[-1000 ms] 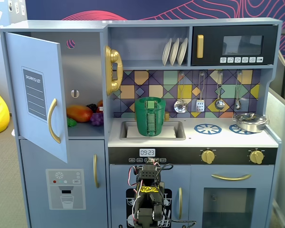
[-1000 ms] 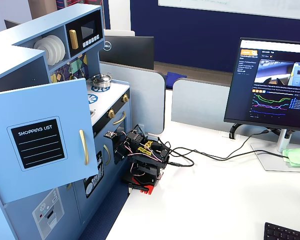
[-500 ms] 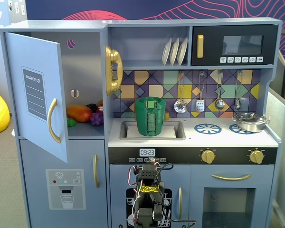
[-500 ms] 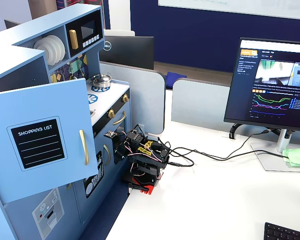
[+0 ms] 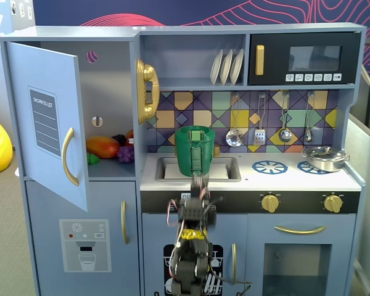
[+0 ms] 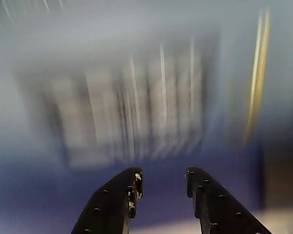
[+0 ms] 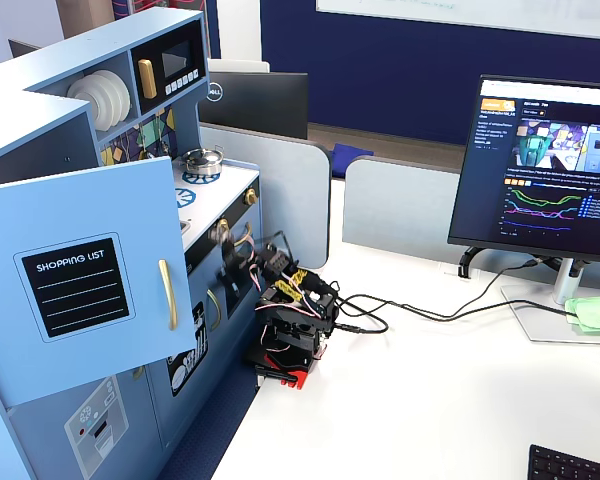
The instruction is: Take off the lid from the green recipient and place it on the counter
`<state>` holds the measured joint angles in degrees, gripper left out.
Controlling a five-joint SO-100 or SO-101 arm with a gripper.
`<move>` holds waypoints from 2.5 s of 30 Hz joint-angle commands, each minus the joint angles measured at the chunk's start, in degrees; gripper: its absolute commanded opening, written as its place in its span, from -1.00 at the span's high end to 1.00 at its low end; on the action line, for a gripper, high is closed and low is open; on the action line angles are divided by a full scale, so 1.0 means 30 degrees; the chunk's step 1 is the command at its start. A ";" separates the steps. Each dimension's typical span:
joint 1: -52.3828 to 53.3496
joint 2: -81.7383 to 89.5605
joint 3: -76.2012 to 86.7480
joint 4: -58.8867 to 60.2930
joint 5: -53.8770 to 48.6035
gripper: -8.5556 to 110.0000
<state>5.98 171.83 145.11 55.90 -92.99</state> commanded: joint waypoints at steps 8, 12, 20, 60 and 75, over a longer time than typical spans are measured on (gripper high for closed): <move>0.0088 -0.5713 -1.0254 -0.7471 -0.2314 0.59; -0.0088 -0.5918 -0.9404 -1.1250 -0.2256 0.50; 0.0381 -0.7822 -1.0400 -1.2334 -0.2051 0.41; -0.1348 -1.5527 -1.6670 -1.2129 -0.0645 0.56; -0.1436 -1.5439 -1.7842 -1.1074 -0.0938 0.86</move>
<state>2.46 124.89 97.82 22.85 -95.45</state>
